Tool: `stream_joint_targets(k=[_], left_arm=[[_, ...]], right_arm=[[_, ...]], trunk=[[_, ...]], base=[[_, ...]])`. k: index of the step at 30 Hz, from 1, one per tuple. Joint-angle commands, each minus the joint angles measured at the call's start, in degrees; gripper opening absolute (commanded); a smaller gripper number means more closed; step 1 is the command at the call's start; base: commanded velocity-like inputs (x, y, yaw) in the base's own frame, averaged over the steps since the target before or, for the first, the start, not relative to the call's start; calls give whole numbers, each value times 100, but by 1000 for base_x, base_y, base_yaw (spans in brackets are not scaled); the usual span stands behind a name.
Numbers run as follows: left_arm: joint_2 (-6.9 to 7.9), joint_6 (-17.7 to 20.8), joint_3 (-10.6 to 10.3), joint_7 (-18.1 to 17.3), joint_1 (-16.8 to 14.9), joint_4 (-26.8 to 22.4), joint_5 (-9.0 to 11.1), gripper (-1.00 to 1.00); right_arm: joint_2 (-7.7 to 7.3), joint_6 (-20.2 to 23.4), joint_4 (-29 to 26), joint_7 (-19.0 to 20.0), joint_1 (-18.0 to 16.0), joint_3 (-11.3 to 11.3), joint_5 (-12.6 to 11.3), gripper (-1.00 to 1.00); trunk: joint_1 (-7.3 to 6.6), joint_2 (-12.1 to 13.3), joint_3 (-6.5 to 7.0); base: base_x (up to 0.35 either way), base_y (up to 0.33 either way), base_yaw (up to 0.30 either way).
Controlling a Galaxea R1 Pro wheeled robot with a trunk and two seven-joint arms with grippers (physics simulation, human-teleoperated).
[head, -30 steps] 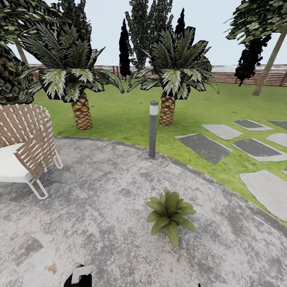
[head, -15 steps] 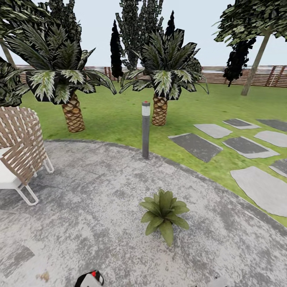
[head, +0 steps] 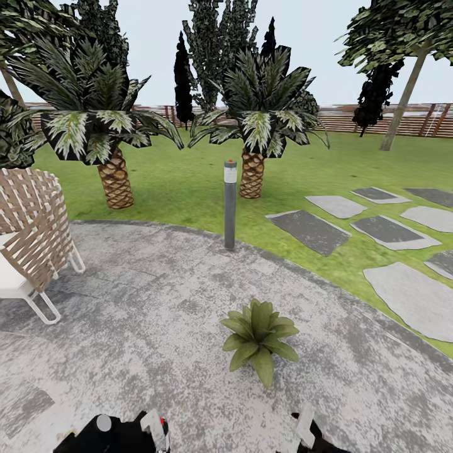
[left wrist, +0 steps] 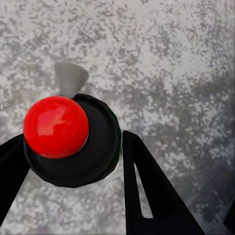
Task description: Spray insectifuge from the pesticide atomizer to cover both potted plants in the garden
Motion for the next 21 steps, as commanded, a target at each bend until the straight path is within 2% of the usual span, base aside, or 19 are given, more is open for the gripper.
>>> stream_joint_targets(k=[1,5,7,12,16,21], left_arm=[[-29,-15,8,-26,-12,-39,-73,-100],[-160,-72,-38,-29,-5,-110,-187,-100],[-93,-95,-60,-31,-36,-67,-238,-100],[70,-100,-77,-108,-64,-51,-143,-100],[189,-57,-82,-235,-129,-137,-218,-100],[124,70,-69,-392,-294,-301,-354,-100]], right_arm=[[31,-43,-35,16,-36,-28,90,100],[141,-48,-57,145,-166,-46,210,100],[75,-50,-17,99,-161,-45,142,100],[-88,-34,-7,-62,-102,-27,-15,100],[-217,-27,-39,-113,-102,5,79,100],[-230,-27,-201,47,-106,8,236,100]], trunk=[[-1,-2,-5],[-1,-2,-5],[-1,-2,-5],[-1,-2,-5],[-1,-2,-5],[-1,-2,-5]], base=[[0,0,0],[0,0,0],[0,0,0],[0,0,0],[0,0,0],[0,0,0]])
